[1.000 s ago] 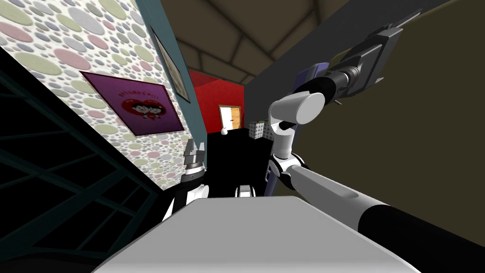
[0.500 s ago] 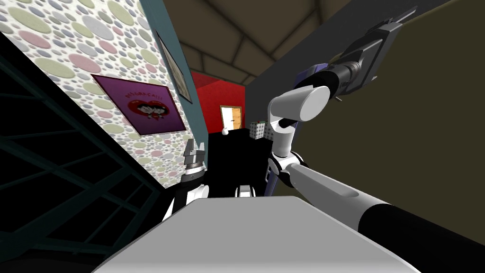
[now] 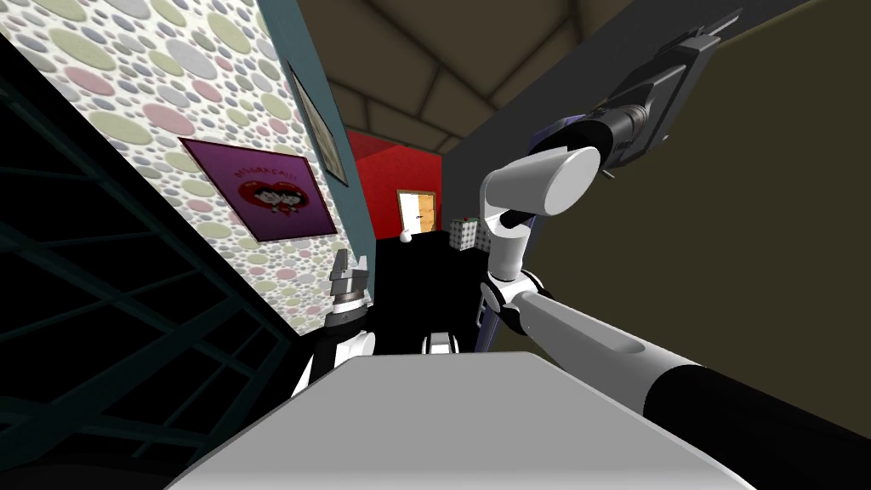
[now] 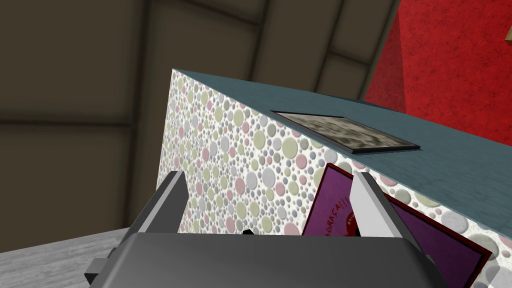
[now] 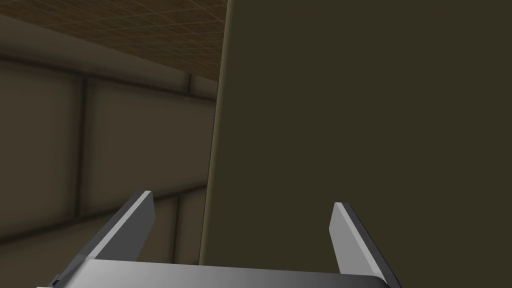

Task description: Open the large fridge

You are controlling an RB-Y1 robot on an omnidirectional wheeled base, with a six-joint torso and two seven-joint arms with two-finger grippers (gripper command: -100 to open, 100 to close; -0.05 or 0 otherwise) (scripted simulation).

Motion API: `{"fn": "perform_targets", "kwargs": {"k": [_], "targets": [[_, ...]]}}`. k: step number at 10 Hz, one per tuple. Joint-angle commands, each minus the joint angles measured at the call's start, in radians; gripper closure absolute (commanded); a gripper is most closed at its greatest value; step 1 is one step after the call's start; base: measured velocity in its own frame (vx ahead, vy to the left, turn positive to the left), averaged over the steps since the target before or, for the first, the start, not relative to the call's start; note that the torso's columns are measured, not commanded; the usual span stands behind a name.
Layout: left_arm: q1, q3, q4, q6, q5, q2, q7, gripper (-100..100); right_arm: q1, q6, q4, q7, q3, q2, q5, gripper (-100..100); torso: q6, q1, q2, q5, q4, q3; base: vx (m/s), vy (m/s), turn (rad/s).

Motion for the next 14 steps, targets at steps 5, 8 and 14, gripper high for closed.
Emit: {"fn": "perform_targets", "kwargs": {"k": [5, 8, 14], "targets": [[0.000, 0.000, 0.000, 0.000, 0.000, 0.000, 0.000, 0, -0.026, -0.001, 0.006, 0.010, 0.002, 0.007, -0.073, -100, 0.001, 0.001, -0.001, -0.002, -0.002, 0.001, 0.010, -0.002, 0.035], [0.000, 0.000, 0.000, 0.000, 0.000, 0.000, 0.000, 0, -0.050, -0.015, 0.001, 0.021, 0.003, 0.014, -0.112, -100, 0.001, 0.001, 0.001, -0.002, -0.001, 0.003, -0.003, -0.015, 0.067], [0.000, 0.000, 0.000, 0.000, 0.000, 0.000, 0.000, 0, -0.090, -0.039, -0.007, 0.040, 0.005, 0.041, -0.178, -100, 0.003, 0.000, 0.003, -0.004, -0.001, 0.006, -0.003, -0.012, 0.052]]}}
